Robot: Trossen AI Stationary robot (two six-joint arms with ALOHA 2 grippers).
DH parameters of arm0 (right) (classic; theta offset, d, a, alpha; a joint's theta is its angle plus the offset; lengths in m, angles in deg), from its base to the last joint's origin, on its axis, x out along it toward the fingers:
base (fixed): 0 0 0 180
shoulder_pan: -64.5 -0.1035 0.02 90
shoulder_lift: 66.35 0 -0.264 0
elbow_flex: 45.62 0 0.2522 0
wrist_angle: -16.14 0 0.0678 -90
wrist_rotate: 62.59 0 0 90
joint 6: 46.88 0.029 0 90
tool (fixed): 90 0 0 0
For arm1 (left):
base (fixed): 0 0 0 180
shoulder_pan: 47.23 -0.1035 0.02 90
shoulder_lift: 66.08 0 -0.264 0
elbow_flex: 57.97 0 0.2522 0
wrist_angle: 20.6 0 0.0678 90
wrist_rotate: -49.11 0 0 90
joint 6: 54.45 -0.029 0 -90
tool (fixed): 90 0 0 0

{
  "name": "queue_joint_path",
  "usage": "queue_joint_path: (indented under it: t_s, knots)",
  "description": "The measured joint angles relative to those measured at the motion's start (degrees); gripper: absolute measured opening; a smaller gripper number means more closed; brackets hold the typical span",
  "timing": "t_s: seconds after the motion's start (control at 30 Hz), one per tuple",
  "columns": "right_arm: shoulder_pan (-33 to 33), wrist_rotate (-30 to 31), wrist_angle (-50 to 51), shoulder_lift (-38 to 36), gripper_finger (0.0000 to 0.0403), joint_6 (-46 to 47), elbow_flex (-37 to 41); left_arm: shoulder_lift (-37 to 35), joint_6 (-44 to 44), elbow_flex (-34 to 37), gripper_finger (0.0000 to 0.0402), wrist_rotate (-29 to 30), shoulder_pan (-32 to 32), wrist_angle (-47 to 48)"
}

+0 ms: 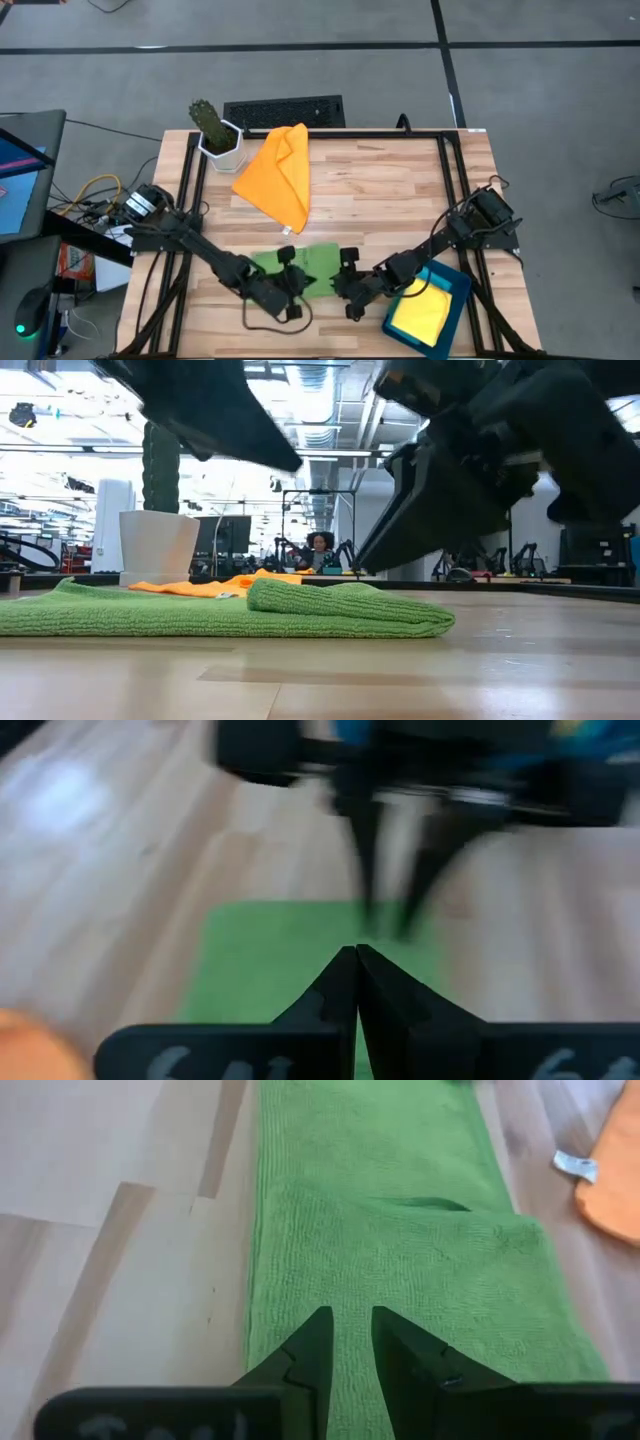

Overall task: Fold microfiber towels
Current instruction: Fold the green microfiber towel

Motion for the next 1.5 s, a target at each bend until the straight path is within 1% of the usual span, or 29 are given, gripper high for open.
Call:
queue_joint_path:
  t_s: [0.1,0.23,0.33,0.43,0.53,0.6,0.67,0.73,0.8,0.9,1.03,1.13,1.27,1.33,1.5]
  knots:
    - [-0.2,0.3,-0.1,-0.3,0.0097,0.4,-0.1,0.0,0.3,1.7,0.0002,0.7,1.6,-6.6]
    - [-0.1,0.5,0.2,-0.3,0.0097,0.5,-0.1,0.3,2.2,4.0,0.0002,3.0,3.2,-10.7]
    - [-0.1,0.5,0.2,-0.3,0.0097,0.9,-0.1,1.3,2.9,4.3,0.0002,4.7,4.1,-11.1]
    - [0.0,0.8,0.2,-0.3,0.0097,1.5,-0.1,3.1,3.7,4.2,0.0002,4.7,4.0,-11.9]
    - [0.0,0.9,-0.5,-0.3,0.0097,1.6,-0.1,3.3,4.8,4.2,0.0002,4.4,4.3,-13.4]
    - [-0.1,0.9,-2.1,-0.3,0.0097,1.9,-0.6,1.1,4.8,4.2,0.0002,4.7,5.6,-13.3]
    - [-0.1,0.6,-7.7,-0.3,0.0097,1.7,-0.9,-2.8,4.1,4.0,0.0002,6.3,7.7,-14.3]
    - [-0.1,-0.1,-14.6,0.5,0.0098,0.0,-1.0,-6.6,4.0,4.0,0.0002,10.2,10.3,-12.6]
    - [-0.1,-0.1,-18.5,1.7,0.0097,-1.8,-1.0,-9.1,4.0,4.0,0.0002,14.8,12.9,-10.8]
    - [0.2,-0.1,-20.6,3.4,0.0097,-2.3,-0.9,-12.0,4.1,4.1,0.0002,21.8,17.2,-8.0]
    - [0.4,-0.2,-22.8,6.5,0.0097,-0.7,-0.9,-13.2,8.7,4.1,0.0002,27.9,21.5,-2.2]
    - [0.3,-0.3,-22.7,8.7,0.0097,0.3,-1.2,-13.2,14.2,4.1,0.0002,29.9,23.4,2.4]
    - [0.3,-1.3,-23.4,10.5,0.0097,1.9,-2.2,-13.2,22.5,4.1,0.0002,30.1,24.7,8.3]
    - [0.3,-1.6,-22.4,11.0,0.0097,2.0,-2.2,-13.2,24.2,4.1,0.0002,30.2,25.4,9.6]
    - [0.3,-1.6,-22.3,10.4,0.0097,1.9,-2.3,-13.2,25.0,4.1,0.0002,29.9,25.9,10.9]
